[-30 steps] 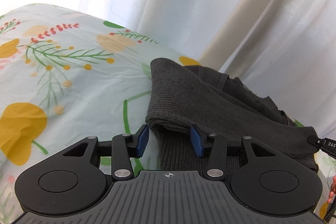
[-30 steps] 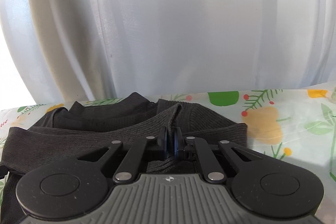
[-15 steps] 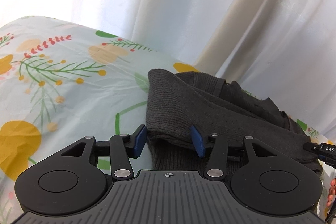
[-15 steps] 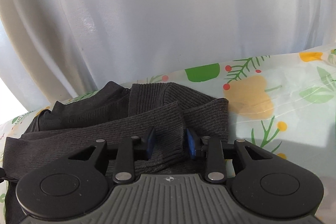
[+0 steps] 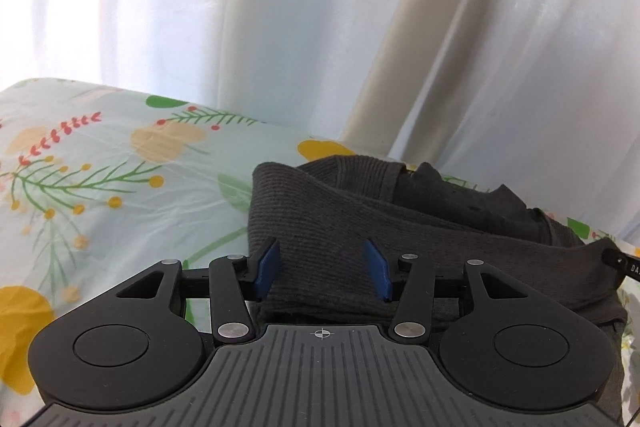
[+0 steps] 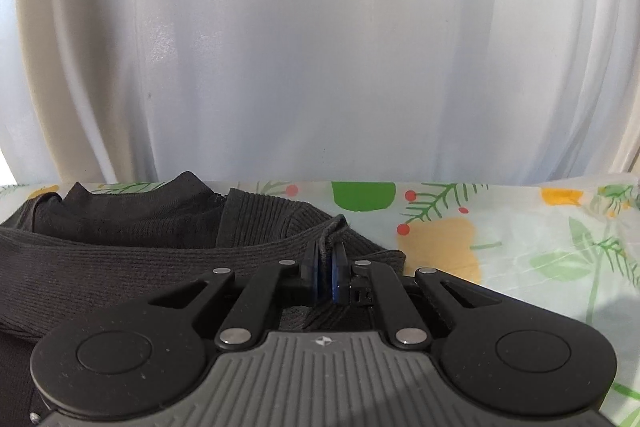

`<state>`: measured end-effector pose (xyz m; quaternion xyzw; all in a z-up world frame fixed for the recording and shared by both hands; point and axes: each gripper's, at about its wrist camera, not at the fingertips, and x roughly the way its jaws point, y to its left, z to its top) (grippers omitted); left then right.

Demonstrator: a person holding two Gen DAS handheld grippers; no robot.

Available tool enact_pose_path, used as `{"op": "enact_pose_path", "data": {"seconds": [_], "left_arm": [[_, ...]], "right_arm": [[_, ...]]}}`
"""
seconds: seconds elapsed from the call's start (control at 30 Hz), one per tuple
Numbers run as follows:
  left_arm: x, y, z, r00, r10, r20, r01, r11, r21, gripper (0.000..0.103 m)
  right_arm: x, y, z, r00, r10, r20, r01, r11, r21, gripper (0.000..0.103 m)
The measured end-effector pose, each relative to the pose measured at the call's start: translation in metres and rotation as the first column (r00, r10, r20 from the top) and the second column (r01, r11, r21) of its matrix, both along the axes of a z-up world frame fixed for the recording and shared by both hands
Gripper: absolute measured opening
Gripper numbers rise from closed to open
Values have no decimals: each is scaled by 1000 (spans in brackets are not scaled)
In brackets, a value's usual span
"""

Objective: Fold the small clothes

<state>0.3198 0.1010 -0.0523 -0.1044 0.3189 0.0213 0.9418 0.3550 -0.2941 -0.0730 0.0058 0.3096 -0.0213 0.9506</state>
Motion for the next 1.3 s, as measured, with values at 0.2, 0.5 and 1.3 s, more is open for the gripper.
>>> {"op": "enact_pose_path", "data": {"seconds": [0.2, 0.5, 1.3], "left_arm": [[24, -4, -13, 998, 19, -68, -14, 998, 63, 46], [34, -37, -15, 992, -100, -71, 106, 991, 80, 48], [12, -40, -10, 987, -123, -105, 139, 978, 154, 53]], "right_arm": [[11, 4, -10, 996, -83, -32, 76, 981, -181, 4], [-4, 21, 9, 986, 161, -29, -157, 981, 112, 6], [-31, 16, 4, 986, 158, -60, -151, 983, 106, 12]]}}
